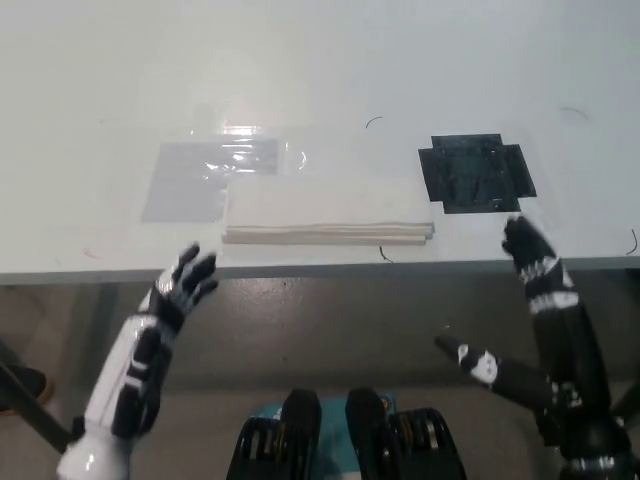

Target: A stack of napkins is kept in the middle of the table close to the robot and the robot places both its hands sideways on the stack. Then it moves its hands away from each other while pressing down on the napkins to make them smooth

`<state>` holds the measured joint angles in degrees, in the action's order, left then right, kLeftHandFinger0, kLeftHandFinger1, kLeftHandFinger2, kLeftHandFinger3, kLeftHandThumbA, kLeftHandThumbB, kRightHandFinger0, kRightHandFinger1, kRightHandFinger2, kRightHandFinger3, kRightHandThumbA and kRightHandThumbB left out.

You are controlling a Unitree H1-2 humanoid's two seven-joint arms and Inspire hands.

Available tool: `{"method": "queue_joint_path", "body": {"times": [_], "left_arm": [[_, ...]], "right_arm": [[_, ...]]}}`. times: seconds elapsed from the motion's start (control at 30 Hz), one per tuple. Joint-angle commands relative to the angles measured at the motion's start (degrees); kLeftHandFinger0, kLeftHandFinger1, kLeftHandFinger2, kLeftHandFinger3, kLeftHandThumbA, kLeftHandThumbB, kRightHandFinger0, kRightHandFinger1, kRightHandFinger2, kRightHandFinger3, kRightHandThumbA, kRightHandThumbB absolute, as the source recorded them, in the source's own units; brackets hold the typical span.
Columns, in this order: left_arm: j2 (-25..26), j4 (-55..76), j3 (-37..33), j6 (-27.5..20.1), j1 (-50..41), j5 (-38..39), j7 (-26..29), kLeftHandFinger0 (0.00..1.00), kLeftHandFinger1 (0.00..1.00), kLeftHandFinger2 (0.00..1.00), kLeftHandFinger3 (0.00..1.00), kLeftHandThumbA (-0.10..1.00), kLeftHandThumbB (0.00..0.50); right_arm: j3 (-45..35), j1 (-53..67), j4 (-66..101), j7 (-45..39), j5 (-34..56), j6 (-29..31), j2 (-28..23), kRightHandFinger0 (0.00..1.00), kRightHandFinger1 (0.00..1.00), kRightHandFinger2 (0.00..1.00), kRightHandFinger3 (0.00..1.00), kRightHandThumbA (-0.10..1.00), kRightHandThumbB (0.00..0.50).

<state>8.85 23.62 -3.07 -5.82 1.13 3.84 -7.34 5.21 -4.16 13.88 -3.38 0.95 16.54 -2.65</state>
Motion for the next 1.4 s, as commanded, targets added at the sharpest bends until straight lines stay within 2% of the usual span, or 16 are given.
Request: {"method": "queue_joint_path", "body": {"times": [0.0, 0.03, 0.1, 0.13, 0.17, 0.27, 0.33, 0.37, 0.5, 0.57, 0.77, 0.87, 1.0, 1.07, 1.17, 1.37], "left_arm": [[0.6, 1.7, 0.8, 2.8, 8.7, 2.2, -0.6, 1.0, 1.0, 1.0, 1.0, 1.0, 0.299], [0.1, 0.7, 1.2, 3.8, 11.1, 3.1, -0.3, 1.0, 1.0, 1.0, 1.0, 1.0, 0.28], [-0.6, -1.2, 1.6, 5.1, 14.3, 4.0, 0.2, 1.0, 1.0, 1.0, 1.0, 1.0, 0.245], [-1.6, -3.3, 2.1, 8.0, 17.5, 6.7, 0.6, 1.0, 1.0, 1.0, 1.0, 1.0, 0.236], [-2.4, -4.8, 2.5, 9.8, 19.7, 7.0, 1.3, 1.0, 1.0, 1.0, 1.0, 1.0, 0.228], [-4.3, -11.0, 3.7, 10.0, 25.7, 6.0, 3.0, 1.0, 1.0, 1.0, 1.0, 1.0, 0.2], [-5.5, -15.1, 4.8, 10.0, 29.3, 5.9, 3.5, 1.0, 1.0, 1.0, 1.0, 1.0, 0.203], [-6.9, -18.7, 6.1, 10.6, 32.3, 7.5, 4.2, 1.0, 1.0, 1.0, 1.0, 1.0, 0.226], [-11.2, -25.3, 11.3, 15.5, 38.7, 14.9, 5.8, 1.0, 1.0, 1.0, 1.0, 1.0, 0.239], [-12.3, -29.1, 13.4, 16.1, 41.9, 15.8, 6.9, 1.0, 1.0, 1.0, 1.0, 1.0, 0.243], [-13.5, -41.3, 16.5, 13.7, 48.9, 14.3, 7.9, 1.0, 1.0, 1.0, 1.0, 1.0, 0.235], [-13.7, -46.1, 17.2, 13.0, 51.2, 14.2, 8.6, 1.0, 1.0, 1.0, 1.0, 1.0, 0.242], [-14.0, -54.5, 17.9, 9.6, 54.6, 14.0, 8.7, 1.0, 1.0, 1.0, 1.0, 1.0, 0.229], [-14.0, -60.7, 18.4, 7.8, 56.5, 14.3, 8.2, 1.0, 1.0, 1.0, 1.0, 1.0, 0.243], [-14.0, -65.8, 18.3, 5.8, 57.6, 13.1, 9.1, 1.0, 1.0, 1.0, 1.0, 1.0, 0.23], [-13.9, -76.0, 19.4, 2.4, 59.3, 14.0, 8.0, 1.0, 1.0, 1.0, 1.0, 1.0, 0.23]], "right_arm": [[-0.4, -8.2, 2.0, -1.0, 10.0, -7.0, 2.0, 1.0, 1.0, 1.0, 1.0, 1.0, 0.187], [-0.9, -10.5, 0.2, -1.1, 12.1, -8.0, 2.5, 1.0, 1.0, 1.0, 1.0, 1.0, 0.179], [-1.8, -13.3, -1.9, -1.0, 15.6, -10.1, 3.3, 1.0, 1.0, 1.0, 1.0, 1.0, 0.194], [-3.0, -16.2, -4.2, -1.1, 19.3, -11.7, 4.3, 1.0, 1.0, 1.0, 1.0, 1.0, 0.206], [-3.6, -18.4, -6.7, -1.5, 20.1, -10.9, 4.7, 1.0, 1.0, 1.0, 1.0, 1.0, 0.177], [-4.7, -23.8, -13.8, -1.0, 18.1, -9.1, 6.1, 1.0, 1.0, 1.0, 1.0, 1.0, 0.198], [-5.3, -27.1, -17.9, -1.1, 17.6, -8.5, 7.0, 1.0, 1.0, 1.0, 1.0, 1.0, 0.195], [-6.6, -30.2, -21.8, -1.8, 20.6, -8.6, 8.4, 1.0, 1.0, 1.0, 1.0, 1.0, 0.208], [-11.9, -36.5, -29.5, -2.5, 30.1, -12.5, 12.3, 1.0, 1.0, 1.0, 1.0, 1.0, 0.267], [-13.2, -39.2, -33.7, -3.0, 29.8, -11.1, 12.8, 1.0, 1.0, 1.0, 1.0, 1.0, 0.25], [-16.0, -47.7, -47.7, -3.3, 27.2, -6.4, 13.9, 1.0, 1.0, 1.0, 1.0, 1.0, 0.231], [-17.4, -50.8, -52.7, -4.4, 28.0, -5.4, 14.5, 1.0, 1.0, 1.0, 1.0, 1.0, 0.235], [-20.0, -54.6, -60.0, -4.9, 29.7, -4.4, 15.0, 1.0, 1.0, 1.0, 1.0, 1.0, 0.244], [-22.9, -56.5, -64.0, -7.2, 33.0, -4.8, 15.8, 1.0, 1.0, 1.0, 1.0, 1.0, 0.22], [-24.7, -57.6, -67.2, -8.5, 33.7, -4.4, 16.3, 1.0, 1.0, 1.0, 1.0, 1.0, 0.218], [-26.7, -58.8, -73.7, -9.8, 33.1, -1.2, 16.3, 1.0, 1.0, 1.0, 1.0, 1.0, 0.174]]}}
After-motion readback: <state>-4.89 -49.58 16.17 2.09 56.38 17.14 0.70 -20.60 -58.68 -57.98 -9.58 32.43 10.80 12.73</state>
